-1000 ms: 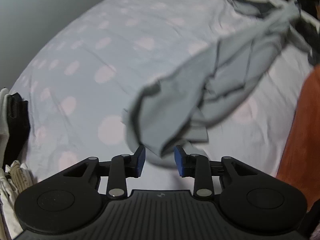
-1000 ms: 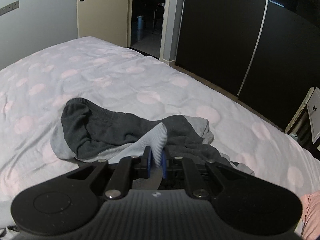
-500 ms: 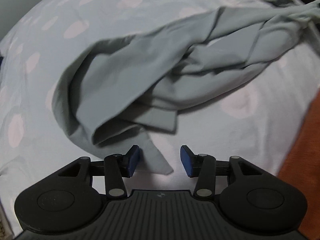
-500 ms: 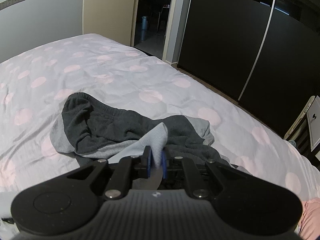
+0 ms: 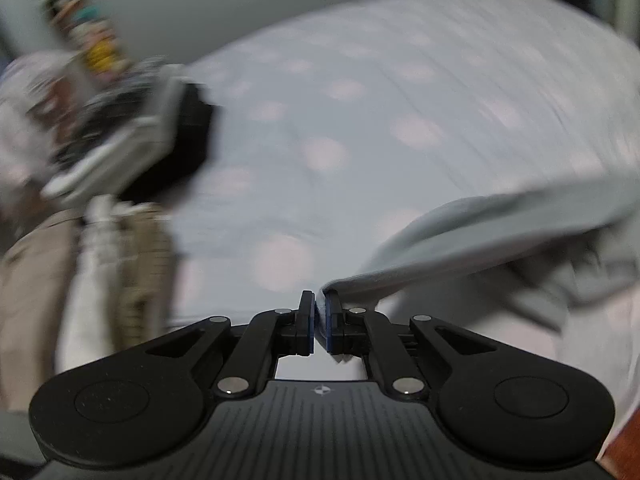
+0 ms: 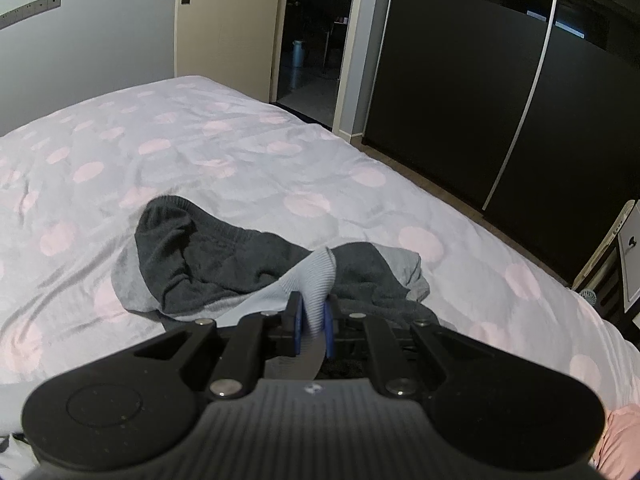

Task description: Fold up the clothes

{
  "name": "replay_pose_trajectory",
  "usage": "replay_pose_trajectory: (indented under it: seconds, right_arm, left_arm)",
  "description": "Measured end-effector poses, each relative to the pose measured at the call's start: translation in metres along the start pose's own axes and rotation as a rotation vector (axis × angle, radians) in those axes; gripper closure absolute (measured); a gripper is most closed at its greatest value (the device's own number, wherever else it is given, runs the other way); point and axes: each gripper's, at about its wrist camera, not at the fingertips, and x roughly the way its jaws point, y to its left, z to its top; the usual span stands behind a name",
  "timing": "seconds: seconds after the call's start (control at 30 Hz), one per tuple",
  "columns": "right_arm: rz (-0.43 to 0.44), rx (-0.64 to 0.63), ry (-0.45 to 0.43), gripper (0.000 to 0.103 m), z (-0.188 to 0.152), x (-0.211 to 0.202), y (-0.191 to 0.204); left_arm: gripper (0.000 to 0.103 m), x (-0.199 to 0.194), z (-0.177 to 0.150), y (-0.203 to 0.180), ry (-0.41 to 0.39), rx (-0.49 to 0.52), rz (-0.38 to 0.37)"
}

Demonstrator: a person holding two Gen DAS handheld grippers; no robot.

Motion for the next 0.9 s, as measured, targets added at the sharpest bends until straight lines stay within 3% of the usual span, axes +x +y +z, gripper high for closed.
replay_pose_trajectory:
  seconds: [0.1,0.27,0.53,0.9]
  right_arm:
    - [0.002,-0.005,-0.008,0.091,0.004,-0.002,0.006]
    - [0.035,-0.029,-0.039,0.091,0.015,-0.011,0.027]
    - [0.083,-0.156,-0.098,0.091,0.035,-0.008,0.100]
    - [0.028,-0.272,-0.096,0.091,0.065,0.060,0.205]
  left_arm:
    - [0.097,-0.028,0.014,0.048,-0.050,-0.073,0.065]
    - [0.097,-0.047,0.030,0.086,-0.084,-0.104,0.139]
    - [0.097,0.015,0.037,0.092,0.029,-0.114,0.208]
    - [0.097,0.123,0.067,0.103,0.123,-0.129,0.248]
